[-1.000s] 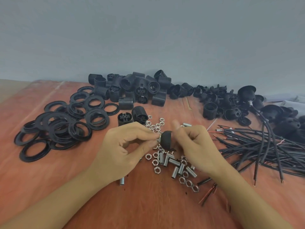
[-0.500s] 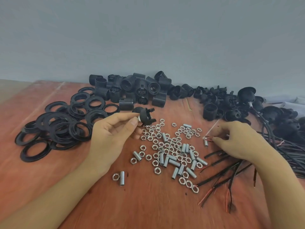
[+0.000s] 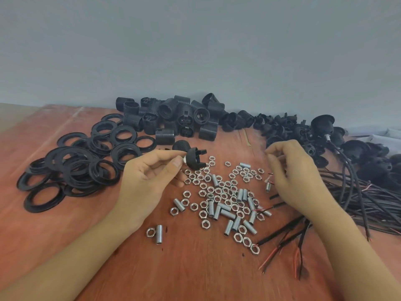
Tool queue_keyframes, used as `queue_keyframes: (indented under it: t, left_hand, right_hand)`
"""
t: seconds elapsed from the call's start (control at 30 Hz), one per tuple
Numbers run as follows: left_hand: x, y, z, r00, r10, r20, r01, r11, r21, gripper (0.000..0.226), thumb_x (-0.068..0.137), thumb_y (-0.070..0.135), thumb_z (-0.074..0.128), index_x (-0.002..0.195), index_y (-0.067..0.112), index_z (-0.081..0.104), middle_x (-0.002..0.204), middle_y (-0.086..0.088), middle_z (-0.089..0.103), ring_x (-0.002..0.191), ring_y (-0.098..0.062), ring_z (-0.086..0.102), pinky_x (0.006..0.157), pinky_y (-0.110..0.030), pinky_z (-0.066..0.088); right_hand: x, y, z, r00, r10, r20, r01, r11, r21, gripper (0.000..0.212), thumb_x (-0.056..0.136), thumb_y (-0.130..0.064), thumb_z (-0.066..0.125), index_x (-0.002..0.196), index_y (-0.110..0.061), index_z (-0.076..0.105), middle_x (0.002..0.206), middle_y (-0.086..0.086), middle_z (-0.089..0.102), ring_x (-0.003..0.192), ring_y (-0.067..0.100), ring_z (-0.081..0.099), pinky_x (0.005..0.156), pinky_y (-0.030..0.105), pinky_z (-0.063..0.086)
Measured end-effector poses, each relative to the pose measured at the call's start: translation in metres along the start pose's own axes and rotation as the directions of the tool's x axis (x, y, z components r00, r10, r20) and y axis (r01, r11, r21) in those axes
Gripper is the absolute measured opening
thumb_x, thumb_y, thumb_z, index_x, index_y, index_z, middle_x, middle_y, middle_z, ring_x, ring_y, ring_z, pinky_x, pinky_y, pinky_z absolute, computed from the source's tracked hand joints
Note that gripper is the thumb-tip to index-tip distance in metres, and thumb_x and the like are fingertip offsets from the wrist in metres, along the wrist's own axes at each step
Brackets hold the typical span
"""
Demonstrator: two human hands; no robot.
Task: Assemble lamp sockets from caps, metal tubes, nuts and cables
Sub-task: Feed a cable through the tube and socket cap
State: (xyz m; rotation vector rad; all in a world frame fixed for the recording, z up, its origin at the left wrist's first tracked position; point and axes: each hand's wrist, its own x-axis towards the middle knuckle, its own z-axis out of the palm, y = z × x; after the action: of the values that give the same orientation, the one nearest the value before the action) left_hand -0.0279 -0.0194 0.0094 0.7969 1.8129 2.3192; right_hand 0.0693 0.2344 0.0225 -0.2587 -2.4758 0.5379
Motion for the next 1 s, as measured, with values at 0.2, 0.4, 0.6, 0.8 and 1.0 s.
queue_keyframes:
  t: [0.2,0.4,0.6,0.8,1.0]
  left_hand:
    - [0.000,0.001,0.001,1.000,-0.019,0.007,0.018,1.000,0.018,0.022,0.079,0.020,0.063,0.097,0.010,0.073,0.071,-0.005,0.070,0.062,-0.016,0.065,0.059,-0.025,0.056]
    - [0.000,0.001,0.000,0.999,-0.028,0.022,0.027,1.000,0.013,0.025,0.080,0.018,0.061,0.100,0.007,0.071,0.074,-0.006,0.070,0.063,-0.017,0.065,0.058,-0.025,0.055]
    - [-0.001,0.000,0.001,0.998,-0.019,0.058,0.017,0.999,0.031,0.023,0.081,0.016,0.061,0.100,0.007,0.071,0.075,-0.004,0.071,0.064,-0.015,0.066,0.058,-0.024,0.055]
    - [-0.003,-0.002,0.001,0.994,0.019,0.109,-0.030,0.995,0.100,0.021,0.082,0.016,0.061,0.099,0.009,0.071,0.073,-0.005,0.071,0.063,-0.015,0.066,0.059,-0.023,0.054]
    - [-0.004,-0.002,0.001,0.990,0.054,0.131,-0.072,0.989,0.132,0.021,0.084,0.015,0.061,0.100,0.009,0.072,0.075,-0.006,0.071,0.064,-0.016,0.067,0.060,-0.023,0.055]
  right_hand:
    - [-0.009,-0.043,0.022,0.958,-0.278,-0.073,0.287,0.910,0.300,0.020,0.092,-0.005,0.063,0.106,-0.019,0.066,0.099,-0.006,0.059,0.087,0.002,0.060,0.075,0.014,0.049]
    - [-0.016,-0.051,0.033,0.977,-0.212,-0.036,0.212,0.930,0.299,0.024,0.092,-0.033,0.065,0.113,-0.022,0.070,0.090,-0.018,0.070,0.082,0.001,0.068,0.069,0.023,0.055]
    - [-0.015,-0.046,0.030,0.968,-0.251,-0.030,0.248,0.924,0.292,0.023,0.097,-0.031,0.055,0.099,-0.017,0.072,0.071,-0.029,0.052,0.067,-0.002,0.053,0.064,0.007,0.034]
    - [-0.018,-0.051,0.035,0.950,-0.313,0.000,0.302,0.917,0.263,0.023,0.094,-0.023,0.058,0.104,-0.011,0.075,0.077,-0.010,0.061,0.070,0.001,0.050,0.069,0.012,0.038]
    - [-0.019,-0.052,0.036,0.954,-0.300,-0.018,0.294,0.919,0.264,0.024,0.094,-0.024,0.060,0.106,-0.010,0.075,0.078,0.000,0.068,0.068,0.015,0.057,0.066,0.028,0.047]
